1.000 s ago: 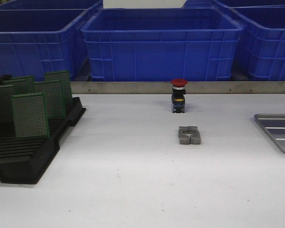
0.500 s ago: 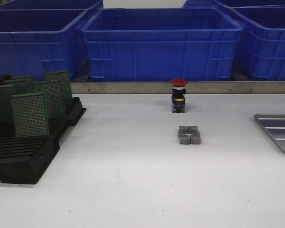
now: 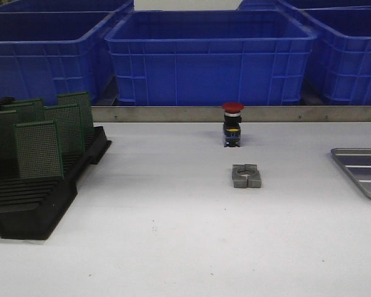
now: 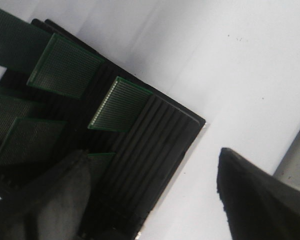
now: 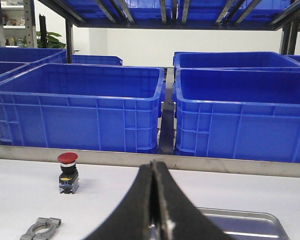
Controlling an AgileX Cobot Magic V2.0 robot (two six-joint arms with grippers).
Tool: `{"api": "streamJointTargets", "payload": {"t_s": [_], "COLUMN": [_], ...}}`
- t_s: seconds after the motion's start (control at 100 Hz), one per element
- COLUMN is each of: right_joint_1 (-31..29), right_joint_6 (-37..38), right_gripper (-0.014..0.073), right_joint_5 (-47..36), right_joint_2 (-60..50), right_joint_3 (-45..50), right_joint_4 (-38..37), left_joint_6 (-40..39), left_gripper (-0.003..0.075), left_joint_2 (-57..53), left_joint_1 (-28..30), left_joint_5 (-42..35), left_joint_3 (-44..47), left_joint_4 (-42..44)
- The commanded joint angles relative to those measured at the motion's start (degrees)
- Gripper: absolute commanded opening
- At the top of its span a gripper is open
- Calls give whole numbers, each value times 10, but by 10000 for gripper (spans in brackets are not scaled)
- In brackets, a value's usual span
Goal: Place circuit board on tray
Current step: 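Lower the left gripper onto a green circuit board in the black rack and grasp it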
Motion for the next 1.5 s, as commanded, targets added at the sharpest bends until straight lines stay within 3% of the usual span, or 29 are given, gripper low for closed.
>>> {"api": "streamJointTargets", "payload": {"t_s": [0.0, 0.14, 0.3, 0.91, 1.49], "right_joint_1": [1, 1, 1, 1, 1], "right_joint_6": [-2, -2, -2, -2, -2], "right_gripper": [-69, -69, -69, -69, -69], "right_joint_5": [-48, -48, -48, -48, -48], "right_joint_2": [-13, -13, -13, -13, -13], "right_joint_3": [-8, -8, -8, -8, -8], "right_joint_4": [-7, -7, -7, -7, -7], "left_joint_6": [91, 179, 208, 238, 238], "left_gripper": [494, 494, 494, 494, 494], "left_joint_2": [5, 34, 61, 156, 234], "left_joint_1": [1, 1, 1, 1, 1], "left_joint_5": [0, -7, -20, -103, -91], "left_joint_3": [-29, -36, -36, -41, -55], "left_joint_4": [-21, -21, -21, -20, -21]}}
